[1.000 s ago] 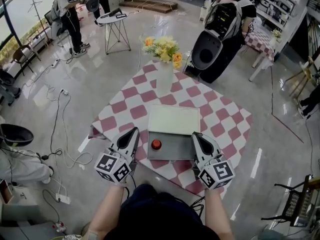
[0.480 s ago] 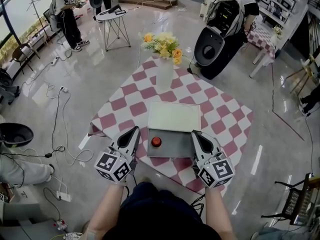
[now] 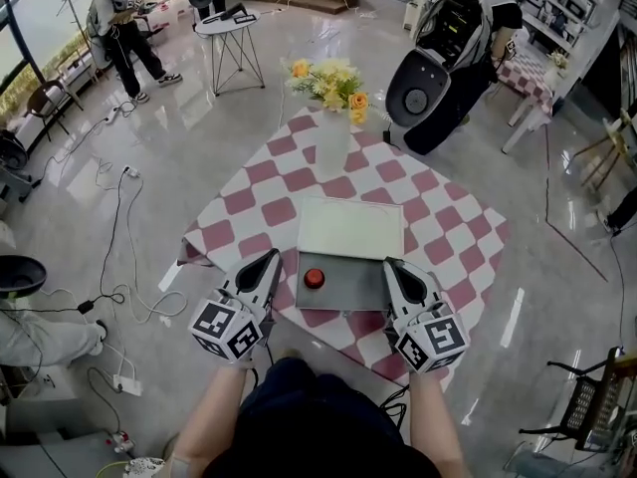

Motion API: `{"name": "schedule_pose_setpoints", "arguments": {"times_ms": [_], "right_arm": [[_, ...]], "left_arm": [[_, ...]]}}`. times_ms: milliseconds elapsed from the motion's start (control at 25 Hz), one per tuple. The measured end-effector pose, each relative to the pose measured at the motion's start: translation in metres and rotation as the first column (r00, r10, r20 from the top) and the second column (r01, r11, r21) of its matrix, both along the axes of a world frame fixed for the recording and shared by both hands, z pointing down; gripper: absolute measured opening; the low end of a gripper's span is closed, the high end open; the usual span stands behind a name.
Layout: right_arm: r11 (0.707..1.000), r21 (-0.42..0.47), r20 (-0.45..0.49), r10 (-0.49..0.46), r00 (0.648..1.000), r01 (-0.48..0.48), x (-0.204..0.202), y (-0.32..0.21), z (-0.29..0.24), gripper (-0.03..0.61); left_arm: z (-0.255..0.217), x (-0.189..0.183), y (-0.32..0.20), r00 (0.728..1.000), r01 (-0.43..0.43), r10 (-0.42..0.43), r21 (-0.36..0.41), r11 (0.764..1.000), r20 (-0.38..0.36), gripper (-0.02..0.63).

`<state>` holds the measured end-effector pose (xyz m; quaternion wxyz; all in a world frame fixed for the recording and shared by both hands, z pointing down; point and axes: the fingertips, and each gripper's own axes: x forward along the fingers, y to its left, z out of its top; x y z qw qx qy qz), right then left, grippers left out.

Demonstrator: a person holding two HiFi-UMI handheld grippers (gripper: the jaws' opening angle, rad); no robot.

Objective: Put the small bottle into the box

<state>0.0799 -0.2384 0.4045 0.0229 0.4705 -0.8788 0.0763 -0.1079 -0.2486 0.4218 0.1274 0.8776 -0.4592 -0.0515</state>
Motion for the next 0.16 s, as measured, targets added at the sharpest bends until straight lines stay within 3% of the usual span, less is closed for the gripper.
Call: {"name": "schedule_pose_setpoints", "arguments": {"times_ms": [160], "right_arm": [[1.000, -0.005, 0.003, -0.007, 1.000, 0.007, -0.0025, 0.0023, 0.0021, 0.003]], "left_arm": [[0.0021, -0.0045, 0.0038, 1.000, 0.012, -0.012, -0.006, 1.000, 0.003, 0.002]]}}
